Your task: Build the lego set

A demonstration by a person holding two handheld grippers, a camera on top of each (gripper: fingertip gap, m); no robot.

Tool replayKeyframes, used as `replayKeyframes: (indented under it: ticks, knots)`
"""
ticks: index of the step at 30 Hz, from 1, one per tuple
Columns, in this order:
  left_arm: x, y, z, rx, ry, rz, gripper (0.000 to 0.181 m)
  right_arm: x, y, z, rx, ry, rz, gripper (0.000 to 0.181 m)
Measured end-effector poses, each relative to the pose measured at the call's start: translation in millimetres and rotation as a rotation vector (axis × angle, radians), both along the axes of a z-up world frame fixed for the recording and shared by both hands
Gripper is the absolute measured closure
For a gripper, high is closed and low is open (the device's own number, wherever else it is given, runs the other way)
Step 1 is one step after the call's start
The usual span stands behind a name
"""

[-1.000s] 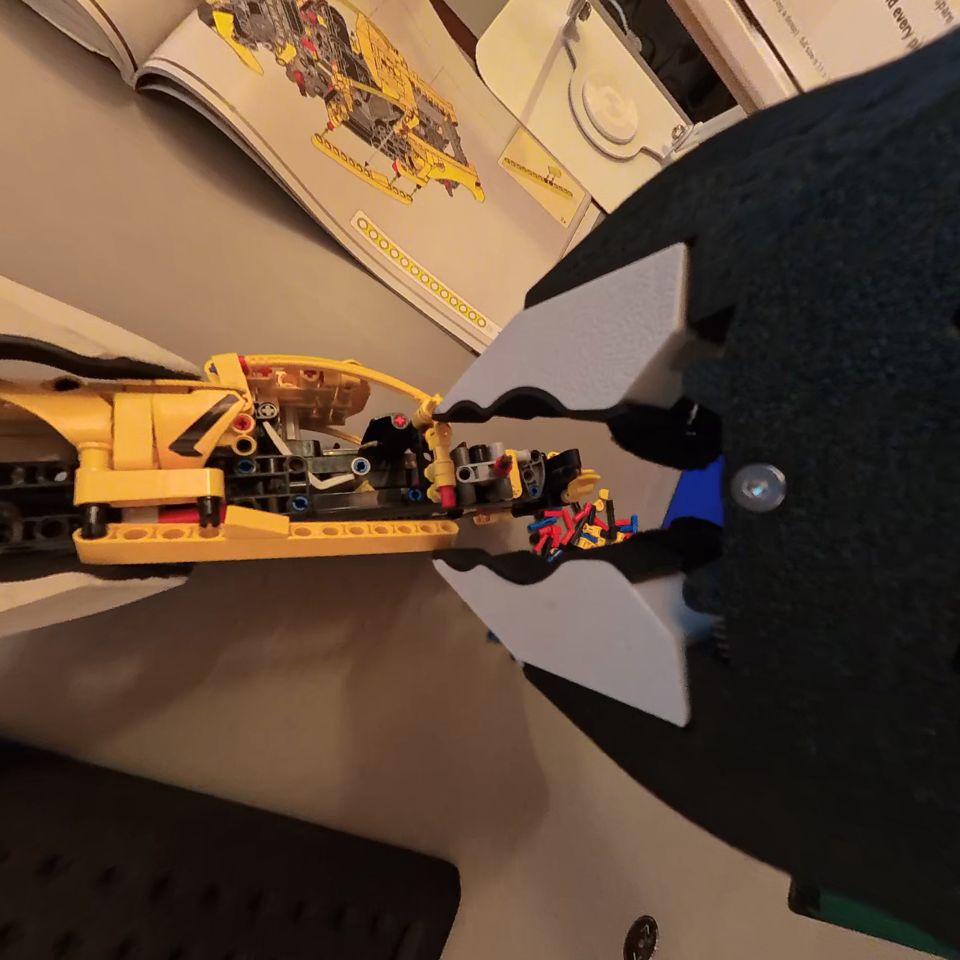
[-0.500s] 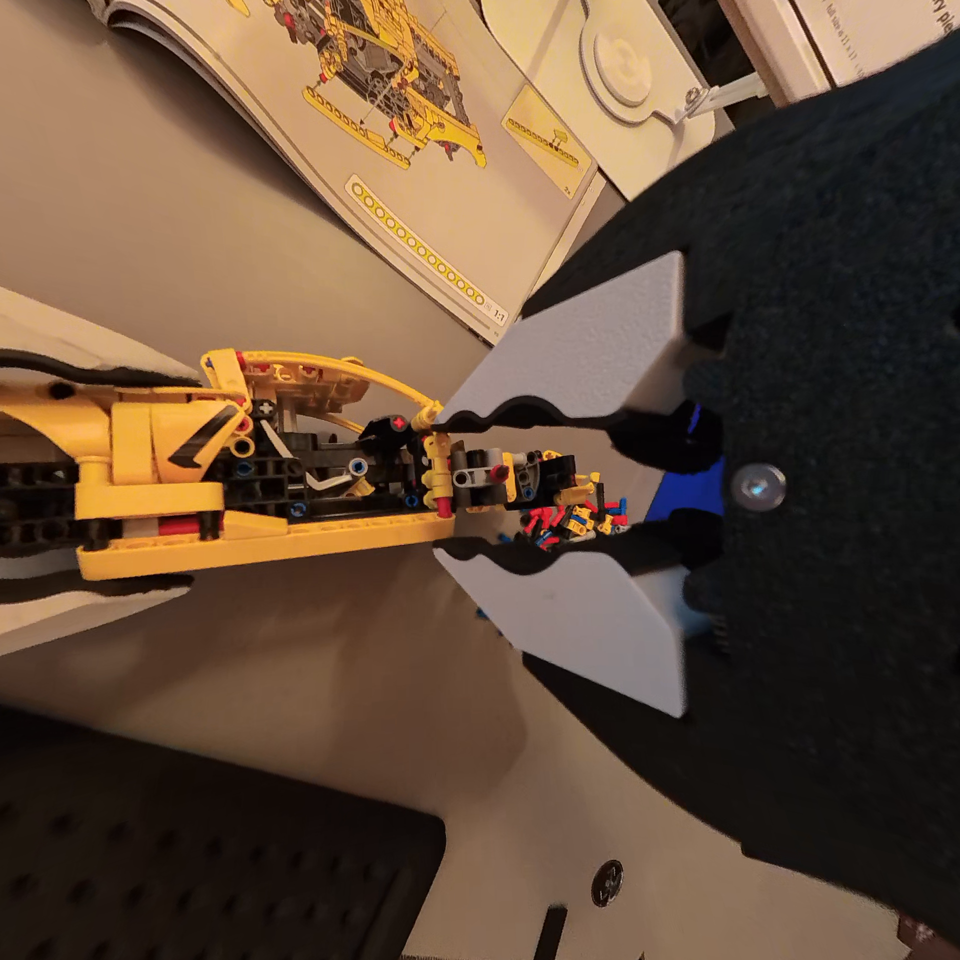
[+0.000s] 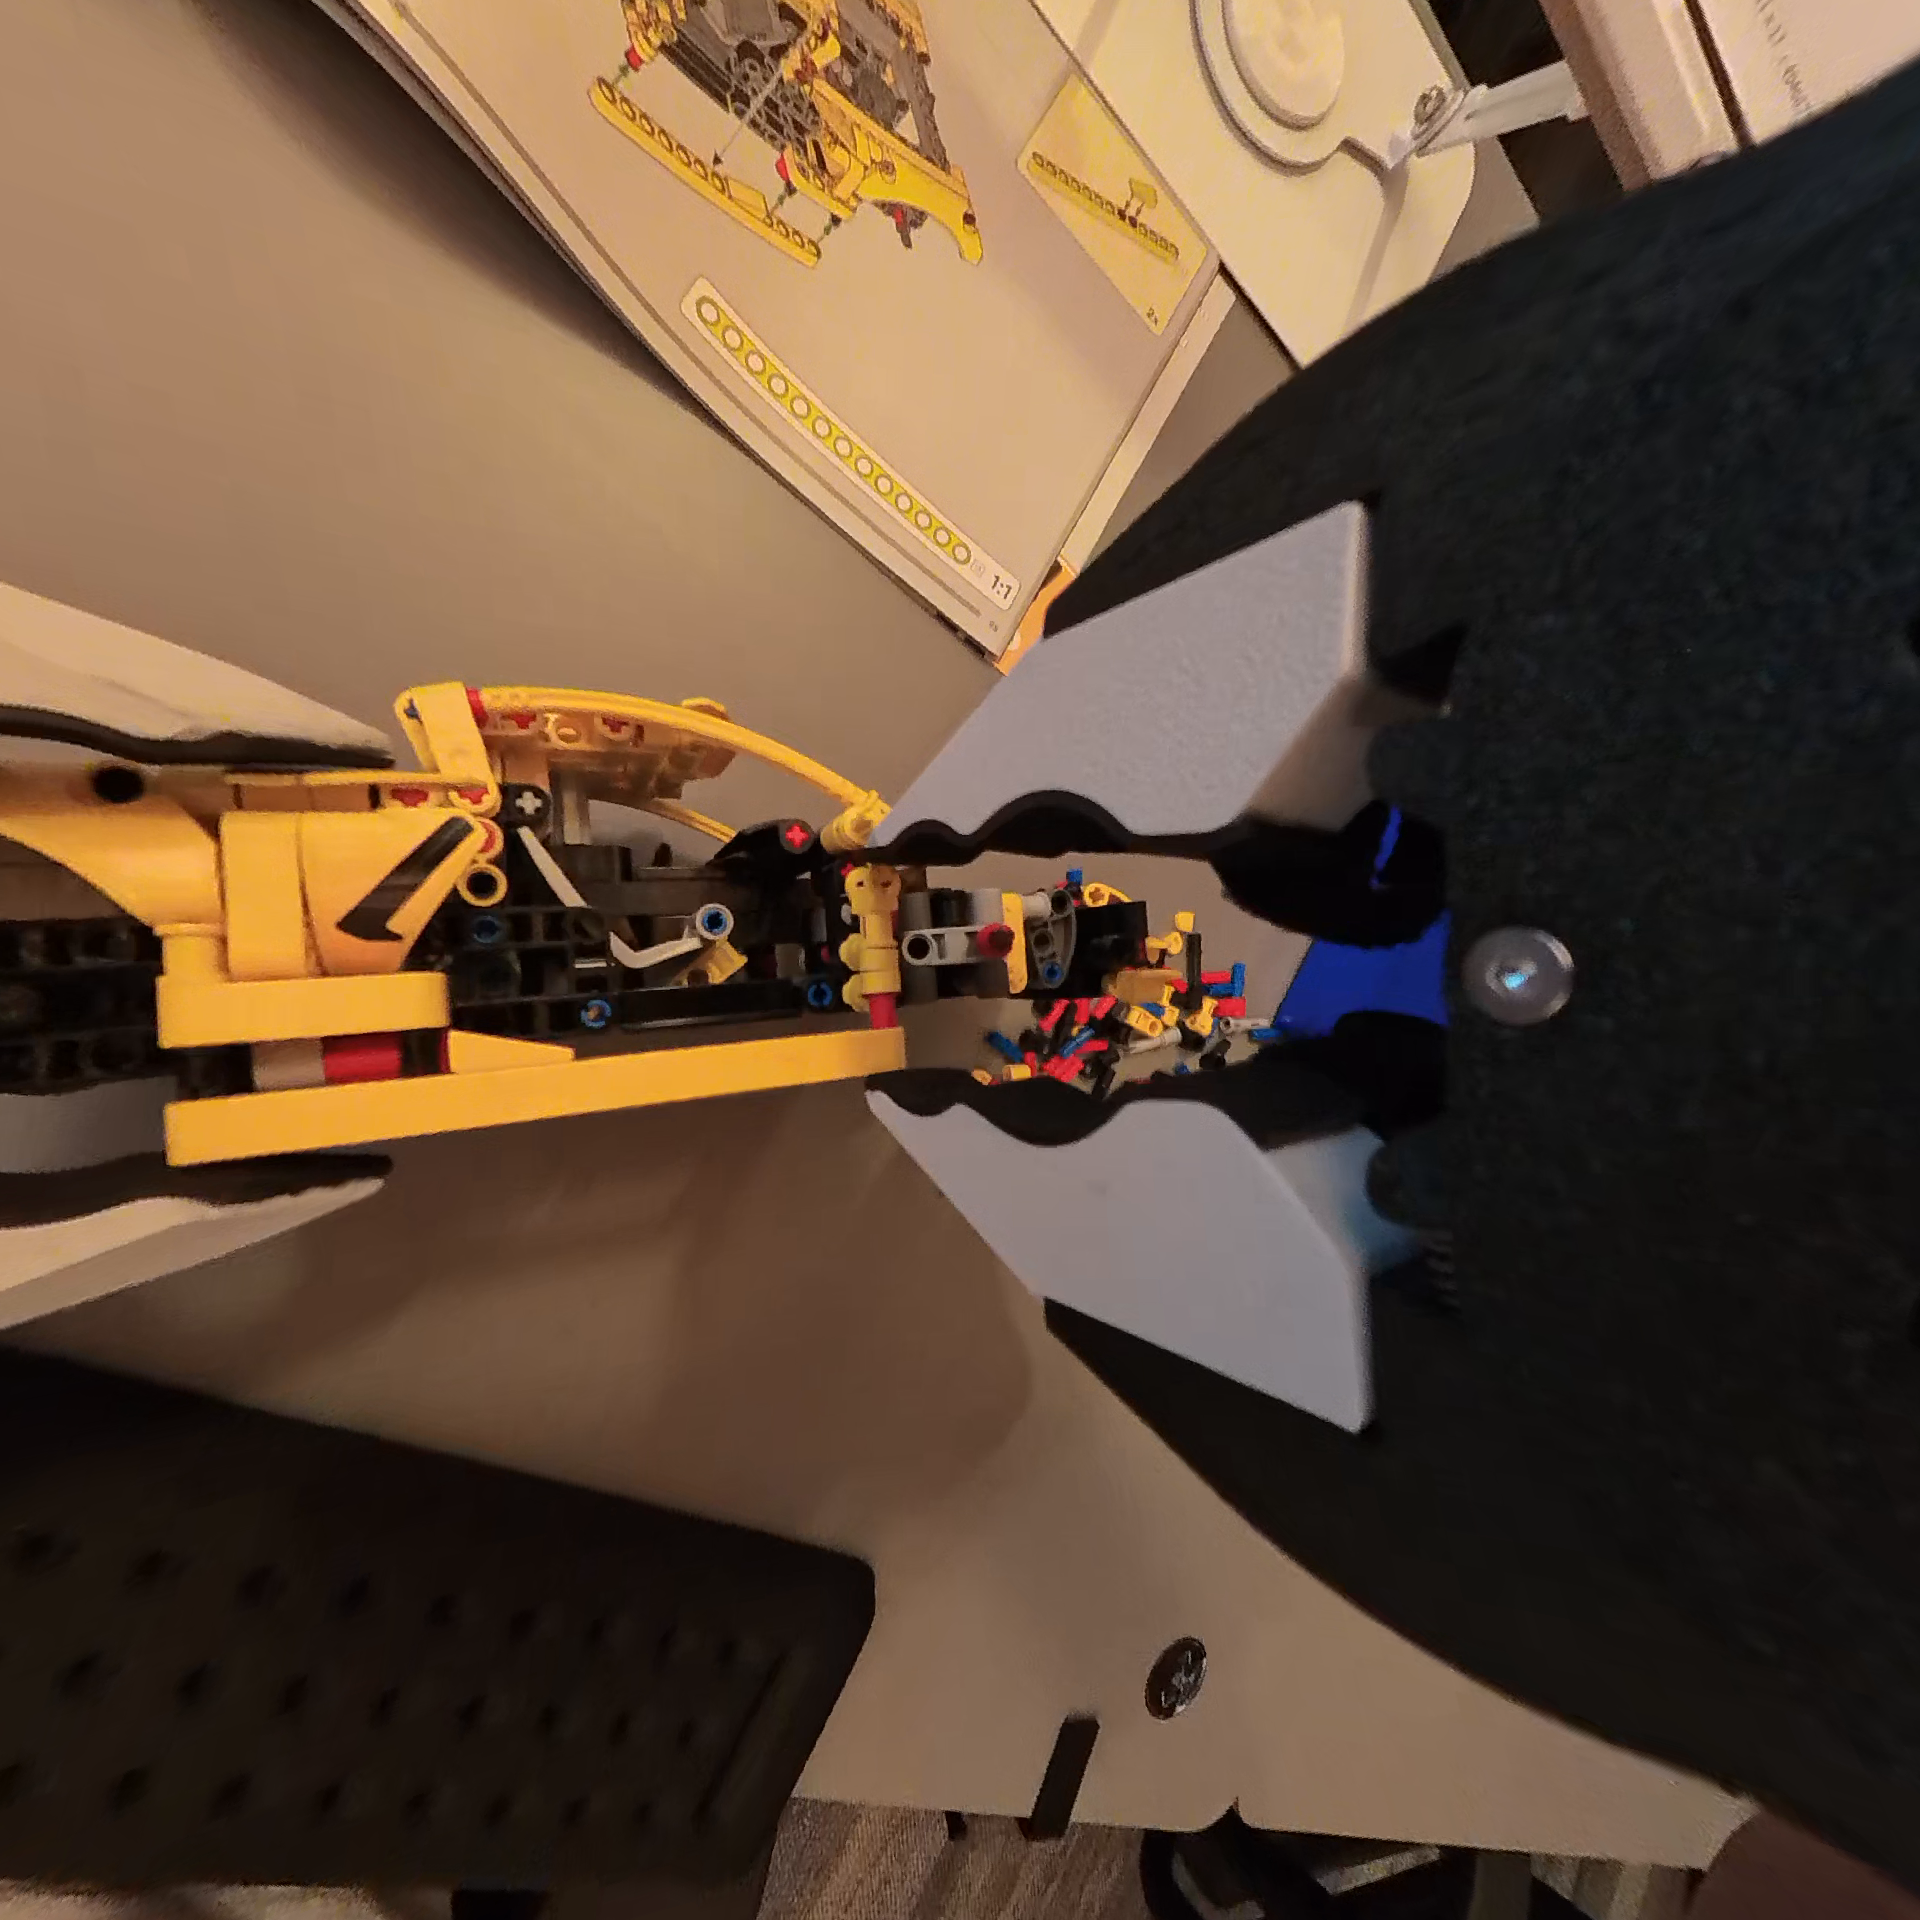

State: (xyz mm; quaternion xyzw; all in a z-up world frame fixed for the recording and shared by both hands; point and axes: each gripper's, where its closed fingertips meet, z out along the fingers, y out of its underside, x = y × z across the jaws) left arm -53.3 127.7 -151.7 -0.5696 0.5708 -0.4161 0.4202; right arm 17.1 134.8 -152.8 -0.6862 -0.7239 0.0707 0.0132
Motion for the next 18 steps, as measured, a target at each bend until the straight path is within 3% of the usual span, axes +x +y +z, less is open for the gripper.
replayKeyframes:
  ticks: [5,11,18]
  knots:
    - [-0.3,2.2,2.8,0.071,0.018,0.033,0.122,0.0,0.8,0.1,0.023,0.001,-0.003,0.144]
    - [3.6,2.0,-6.1,-0.019,0.060,0.019,0.121,0.1,2.1,-0.4,0.075,0.015,0.016,0.144]
    - [6.0,0.2,-6.0,0.008,0.062,0.022,0.122,2.4,0.9,-0.6,0.084,0.000,0.045,0.144]
